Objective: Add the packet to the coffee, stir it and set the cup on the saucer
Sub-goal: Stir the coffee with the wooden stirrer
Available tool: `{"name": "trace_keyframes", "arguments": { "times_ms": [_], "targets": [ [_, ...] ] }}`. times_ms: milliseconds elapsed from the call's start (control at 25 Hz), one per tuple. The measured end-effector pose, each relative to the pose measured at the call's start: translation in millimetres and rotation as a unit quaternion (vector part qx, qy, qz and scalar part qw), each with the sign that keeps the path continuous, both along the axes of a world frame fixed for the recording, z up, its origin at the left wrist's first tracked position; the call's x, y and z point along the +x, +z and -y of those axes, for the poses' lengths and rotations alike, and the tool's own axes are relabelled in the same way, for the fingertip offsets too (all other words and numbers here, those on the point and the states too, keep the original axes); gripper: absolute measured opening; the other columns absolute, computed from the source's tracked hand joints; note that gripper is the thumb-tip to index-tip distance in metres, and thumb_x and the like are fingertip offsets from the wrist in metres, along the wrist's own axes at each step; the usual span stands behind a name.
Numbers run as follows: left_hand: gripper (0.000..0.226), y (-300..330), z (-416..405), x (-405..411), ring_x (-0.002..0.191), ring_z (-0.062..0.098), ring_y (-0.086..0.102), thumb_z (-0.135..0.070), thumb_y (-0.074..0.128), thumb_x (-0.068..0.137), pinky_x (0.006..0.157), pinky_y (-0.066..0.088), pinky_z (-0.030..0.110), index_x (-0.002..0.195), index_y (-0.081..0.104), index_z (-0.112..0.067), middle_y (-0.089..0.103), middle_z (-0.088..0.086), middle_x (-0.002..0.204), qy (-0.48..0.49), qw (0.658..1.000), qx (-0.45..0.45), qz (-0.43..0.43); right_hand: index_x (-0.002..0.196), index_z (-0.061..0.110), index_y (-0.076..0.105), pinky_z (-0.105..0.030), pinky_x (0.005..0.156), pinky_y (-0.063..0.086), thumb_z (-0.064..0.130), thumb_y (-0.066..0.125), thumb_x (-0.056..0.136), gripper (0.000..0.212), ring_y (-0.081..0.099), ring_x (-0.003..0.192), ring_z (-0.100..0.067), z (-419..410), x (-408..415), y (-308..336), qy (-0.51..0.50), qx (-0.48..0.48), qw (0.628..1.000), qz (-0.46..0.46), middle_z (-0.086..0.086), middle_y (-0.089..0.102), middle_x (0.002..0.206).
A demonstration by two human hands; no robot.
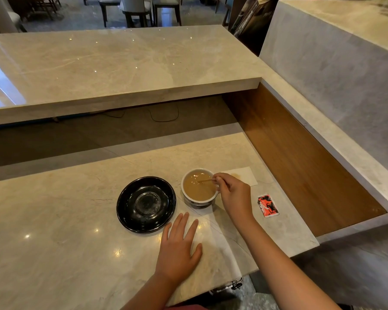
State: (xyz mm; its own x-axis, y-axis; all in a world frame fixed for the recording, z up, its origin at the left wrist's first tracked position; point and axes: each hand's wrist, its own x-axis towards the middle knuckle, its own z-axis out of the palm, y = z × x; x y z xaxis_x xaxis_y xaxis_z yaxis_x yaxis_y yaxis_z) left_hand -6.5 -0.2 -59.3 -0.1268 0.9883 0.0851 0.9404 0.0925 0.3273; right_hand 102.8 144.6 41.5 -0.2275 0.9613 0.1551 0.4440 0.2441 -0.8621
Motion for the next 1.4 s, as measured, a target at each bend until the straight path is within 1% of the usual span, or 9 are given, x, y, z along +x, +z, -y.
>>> {"name": "trace_keyframes", "arguments": {
  "times_ms": [120,200,360,640,840,960,1040,1160,1400],
  "targets": [
    [0.056,0,0,0,0.131,0.03,0.037,-0.041,0.054,0.081,0.104,0.025,0.054,0.132,0.051,-0.017,0.046,0.015,0.14,-0.002,1.0,-0.001,-0.002,0.092,0.008,0.069,-0.028,0.066,0.05,0.005,0.055,0.09,0.014,0.067,0.074,-0.026,1,9,4,0.038,0.103,0.99,0.094,-0.013,0.074,0.083],
    [0.056,0,0,0,0.131,0.03,0.037,-0.041,0.054,0.081,0.103,0.026,0.054,0.131,0.051,-0.017,0.046,0.015,0.14,-0.001,1.0,0.001,-0.003,0.09,0.006,0.068,-0.029,0.063,0.047,0.005,0.056,0.089,0.011,0.065,0.07,-0.028,0,15,8,0.06,0.142,0.977,0.146,-0.015,0.073,0.08],
    [0.056,0,0,0,0.131,0.03,0.037,-0.041,0.056,0.08,0.103,0.025,0.055,0.131,0.052,-0.017,0.046,0.015,0.14,-0.002,1.0,0.002,-0.005,0.086,0.004,0.065,-0.041,0.065,0.054,0.009,0.049,0.092,0.018,0.065,0.072,-0.032,-11,17,18,0.066,0.087,0.973,0.205,-0.018,0.072,0.078],
    [0.057,2,0,0,0.13,0.03,0.039,-0.043,0.054,0.08,0.103,0.027,0.054,0.131,0.052,-0.018,0.047,0.014,0.139,0.001,1.0,-0.005,-0.007,0.078,0.004,0.068,-0.046,0.075,0.058,0.005,0.049,0.091,0.023,0.07,0.069,-0.025,-15,13,15,-0.005,-0.11,0.993,0.052,-0.016,0.072,0.072],
    [0.055,3,0,0,0.128,0.03,0.041,-0.042,0.054,0.079,0.101,0.03,0.057,0.129,0.054,-0.018,0.048,0.015,0.138,0.001,1.0,0.0,0.0,0.085,0.008,0.067,-0.032,0.071,0.059,0.004,0.049,0.092,0.02,0.07,0.068,-0.019,-2,-5,3,-0.088,-0.155,0.98,-0.085,-0.015,0.072,0.078],
    [0.055,2,0,0,0.128,0.03,0.041,-0.044,0.045,0.081,0.1,0.031,0.056,0.128,0.054,-0.018,0.049,0.015,0.138,0.002,1.0,0.005,0.006,0.083,0.011,0.067,-0.012,0.066,0.052,0.004,0.05,0.092,0.021,0.065,0.067,0.002,3,-10,3,-0.086,-0.084,0.99,-0.073,-0.001,0.069,0.074],
    [0.055,2,0,0,0.128,0.03,0.041,-0.045,0.044,0.081,0.1,0.031,0.056,0.129,0.054,-0.018,0.048,0.015,0.138,0.001,1.0,0.005,0.005,0.087,0.008,0.068,-0.021,0.068,0.053,0.004,0.051,0.091,0.018,0.064,0.07,-0.002,3,-7,5,-0.065,-0.015,0.998,-0.018,-0.001,0.07,0.075],
    [0.055,0,0,-1,0.129,0.03,0.04,-0.043,0.05,0.08,0.101,0.03,0.056,0.129,0.053,-0.018,0.048,0.015,0.139,0.0,1.0,0.001,0.001,0.089,0.006,0.066,-0.038,0.067,0.054,0.005,0.05,0.092,0.016,0.066,0.074,-0.026,-2,3,7,-0.026,0.054,0.996,0.068,-0.013,0.073,0.081],
    [0.056,0,0,0,0.13,0.029,0.039,-0.043,0.052,0.08,0.102,0.027,0.055,0.13,0.053,-0.019,0.047,0.014,0.139,0.001,1.0,-0.002,-0.004,0.089,0.005,0.065,-0.035,0.059,0.047,0.005,0.053,0.09,0.013,0.062,0.069,-0.031,-2,11,15,0.025,0.123,0.976,0.181,-0.016,0.071,0.077]
  ]
}}
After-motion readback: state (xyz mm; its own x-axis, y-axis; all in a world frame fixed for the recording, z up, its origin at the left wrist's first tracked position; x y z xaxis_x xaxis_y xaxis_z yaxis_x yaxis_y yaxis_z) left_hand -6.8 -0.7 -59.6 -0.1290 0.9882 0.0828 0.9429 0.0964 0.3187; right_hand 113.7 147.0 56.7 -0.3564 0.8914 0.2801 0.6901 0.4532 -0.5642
